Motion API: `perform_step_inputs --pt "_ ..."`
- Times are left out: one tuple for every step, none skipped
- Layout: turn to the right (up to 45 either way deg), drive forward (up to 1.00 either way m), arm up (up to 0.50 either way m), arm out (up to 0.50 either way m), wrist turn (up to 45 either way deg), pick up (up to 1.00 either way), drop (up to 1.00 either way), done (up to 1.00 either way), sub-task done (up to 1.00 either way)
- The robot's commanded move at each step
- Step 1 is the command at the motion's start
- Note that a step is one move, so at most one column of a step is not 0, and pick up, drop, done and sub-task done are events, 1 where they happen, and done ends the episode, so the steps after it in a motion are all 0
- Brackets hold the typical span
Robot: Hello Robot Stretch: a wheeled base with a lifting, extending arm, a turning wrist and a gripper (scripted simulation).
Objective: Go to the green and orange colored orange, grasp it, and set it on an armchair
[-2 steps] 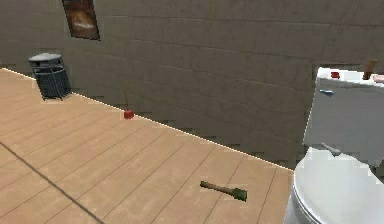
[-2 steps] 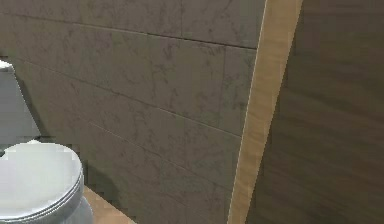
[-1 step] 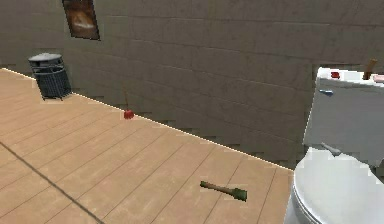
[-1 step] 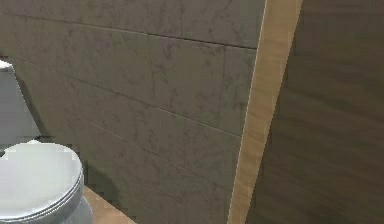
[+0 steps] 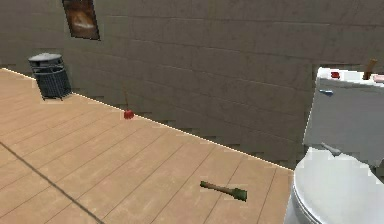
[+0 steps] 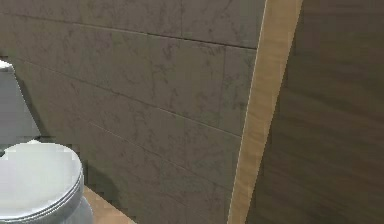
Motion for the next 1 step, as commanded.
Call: perform_step_inputs --pt "27.0 0.0 0.0 0.0 0.0 0.0 0.0 0.0 0.0"
